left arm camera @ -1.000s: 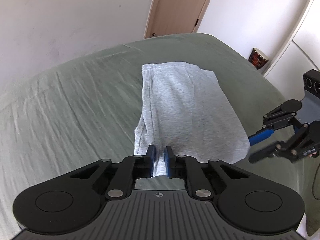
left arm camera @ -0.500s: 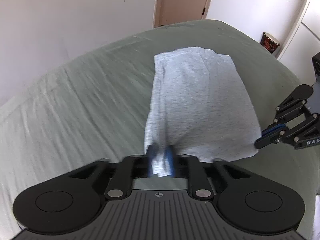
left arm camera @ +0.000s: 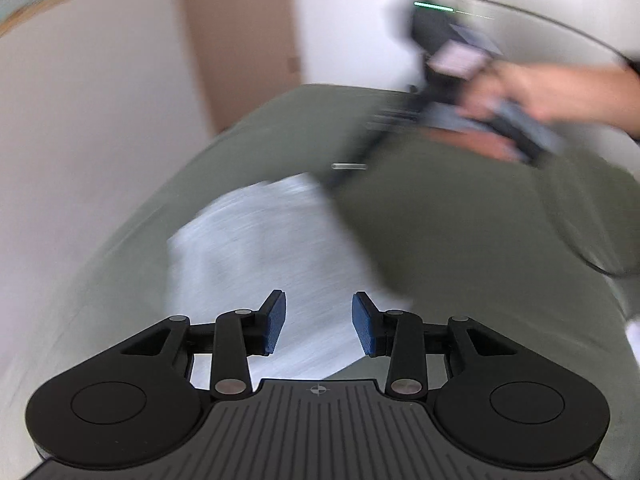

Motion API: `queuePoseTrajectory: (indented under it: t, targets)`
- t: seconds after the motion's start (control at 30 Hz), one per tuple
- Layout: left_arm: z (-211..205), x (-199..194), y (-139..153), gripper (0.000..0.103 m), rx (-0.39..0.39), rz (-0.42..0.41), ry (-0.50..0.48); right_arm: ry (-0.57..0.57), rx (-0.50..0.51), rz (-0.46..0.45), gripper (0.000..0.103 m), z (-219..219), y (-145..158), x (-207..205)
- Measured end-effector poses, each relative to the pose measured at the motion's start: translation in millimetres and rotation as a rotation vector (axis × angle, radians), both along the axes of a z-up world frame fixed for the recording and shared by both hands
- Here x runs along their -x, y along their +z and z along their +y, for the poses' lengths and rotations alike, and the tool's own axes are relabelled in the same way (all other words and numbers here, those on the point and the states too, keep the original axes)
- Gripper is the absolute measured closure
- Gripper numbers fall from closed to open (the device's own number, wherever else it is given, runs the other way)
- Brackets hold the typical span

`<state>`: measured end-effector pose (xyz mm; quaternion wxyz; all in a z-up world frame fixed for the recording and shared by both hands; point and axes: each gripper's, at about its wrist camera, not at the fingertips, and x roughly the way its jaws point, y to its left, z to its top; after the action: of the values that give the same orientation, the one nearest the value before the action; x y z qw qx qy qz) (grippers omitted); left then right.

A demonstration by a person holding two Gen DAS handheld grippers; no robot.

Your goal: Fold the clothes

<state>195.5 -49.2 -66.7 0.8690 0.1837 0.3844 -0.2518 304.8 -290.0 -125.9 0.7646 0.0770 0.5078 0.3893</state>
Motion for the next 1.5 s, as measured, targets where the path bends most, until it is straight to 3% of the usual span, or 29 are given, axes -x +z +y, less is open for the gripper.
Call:
queuePoseTrajectory:
  t: [0.1, 0.17, 0.27, 0.4, 0.53, 0.57, 0.63, 0.7, 0.77, 0.9, 1.03, 1.1, 1.23, 1.33, 1.4, 1.47, 1.5]
  targets:
    - [-23.6, -7.8, -22.2, 0.067, -0.044, 0.039, -0.027, -0.025, 0.017, 0.036, 0.055, 5.2, -11.2, -9.0]
    - [-29.1, -11.4, -31.9, 0.067, -0.048, 0.065, -0.02, -0.02, 0.021, 0.04, 0.097, 9.6, -17.1, -11.8]
    - [-36.1, -8.7, -40.2, 0.067, -0.064, 0.082, -0.033, 0.004, 0.051, -0.03, 0.097, 18.3, -12.0, -9.6]
    - [-40.0, -1.9, -48.1, 0.067, -0.09, 0.076, -0.036, -0.006, 0.084, -0.039, 0.097, 29.7, -15.5, -12.1]
    - [-41.8, 0.2, -48.0, 0.062, -0.085, 0.073, -0.022, -0.02, 0.094, -0.03, 0.088, 28.8, -23.7, -13.3]
    - [-41.6, 3.0, -46.1, 0.062, -0.083, 0.072, -0.029, -0.035, 0.094, -0.042, 0.078, 25.1, -20.4, -13.4]
    - [-34.2, 9.4, -36.9, 0.061, -0.068, 0.066, -0.018, -0.064, 0.093, -0.067, 0.068, 17.6, -13.8, -13.5]
    - [-24.7, 14.4, -26.8, 0.061, -0.051, 0.057, 0.008, -0.087, 0.091, -0.1, 0.068, 9.4, -2.7, -13.7]
    - [-2.9, 12.7, -13.6, 0.061, -0.043, 0.015, 0.108, -0.088, 0.078, -0.156, 0.068, 6.6, 12.9, -11.9]
    - [37.3, -6.2, -9.0, 0.061, -0.095, -0.02, 0.3, 0.022, 0.013, -0.211, 0.068, 39.0, 30.7, -6.8]
    - [67.7, -26.5, -25.3, 0.06, -0.083, 0.039, 0.412, 0.107, 0.052, -0.234, 0.068, 81.8, 24.4, -5.6]
    - [75.0, -29.2, -35.2, 0.058, -0.068, 0.065, 0.43, 0.121, 0.139, -0.218, 0.068, 101.8, 9.2, -11.6]
    - [90.4, -30.8, -31.3, 0.052, 0.044, 0.106, 0.546, 0.084, 0.201, -0.206, 0.06, 112.6, -4.9, -17.7]
    - [95.8, -17.7, -11.2, 0.053, 0.077, 0.095, 0.611, 0.073, 0.175, -0.26, 0.057, 101.4, 20.7, -4.8]
    - [92.7, -1.7, 10.6, 0.053, 0.075, 0.08, 0.635, 0.053, 0.151, -0.303, 0.048, 81.2, 56.3, 14.7]
    - [84.7, 18.2, 33.4, 0.05, 0.097, 0.091, 0.667, 0.034, 0.122, -0.351, 0.024, 61.8, 88.7, 40.1]
    - [78.5, 26.1, 45.1, 0.047, 0.109, 0.096, 0.675, 0.025, 0.108, -0.372, 0.021, 53.7, 101.5, 53.1]
